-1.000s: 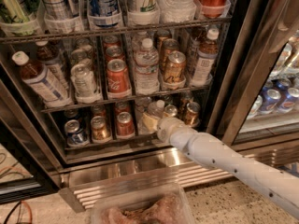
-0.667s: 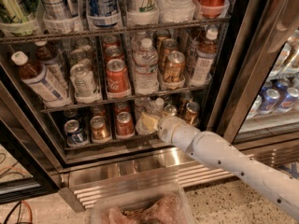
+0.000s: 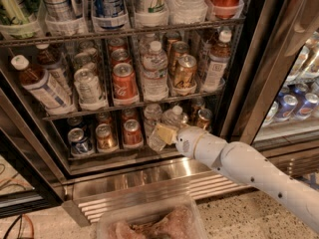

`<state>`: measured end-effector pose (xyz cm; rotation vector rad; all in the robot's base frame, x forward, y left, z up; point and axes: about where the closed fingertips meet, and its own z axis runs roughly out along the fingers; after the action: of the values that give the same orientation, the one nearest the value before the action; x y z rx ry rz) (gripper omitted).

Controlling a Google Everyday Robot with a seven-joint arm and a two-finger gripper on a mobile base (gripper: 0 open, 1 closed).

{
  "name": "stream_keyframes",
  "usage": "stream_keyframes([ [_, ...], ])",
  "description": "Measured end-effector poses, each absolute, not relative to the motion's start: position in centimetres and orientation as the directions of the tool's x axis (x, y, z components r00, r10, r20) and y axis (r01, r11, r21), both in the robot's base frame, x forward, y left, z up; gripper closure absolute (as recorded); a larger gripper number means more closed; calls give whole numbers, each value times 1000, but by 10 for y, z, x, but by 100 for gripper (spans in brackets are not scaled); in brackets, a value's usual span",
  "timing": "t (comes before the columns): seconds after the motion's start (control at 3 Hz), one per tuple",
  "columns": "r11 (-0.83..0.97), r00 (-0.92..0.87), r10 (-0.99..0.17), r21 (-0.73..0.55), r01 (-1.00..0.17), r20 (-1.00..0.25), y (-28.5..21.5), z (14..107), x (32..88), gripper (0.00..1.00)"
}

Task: Pick water bottle from bottom shelf of fridge

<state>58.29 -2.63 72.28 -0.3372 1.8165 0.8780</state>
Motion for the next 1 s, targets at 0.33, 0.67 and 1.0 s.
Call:
stream_keyframes([
  [0.33,691,-420,167,410,-596,-892,-27,722,582,100],
  [0.67,681,-493,225,497,-538,-841,-36,718,557,100],
  [1.0,669,-555,312,593,-448,-771,-45,718,520,100],
])
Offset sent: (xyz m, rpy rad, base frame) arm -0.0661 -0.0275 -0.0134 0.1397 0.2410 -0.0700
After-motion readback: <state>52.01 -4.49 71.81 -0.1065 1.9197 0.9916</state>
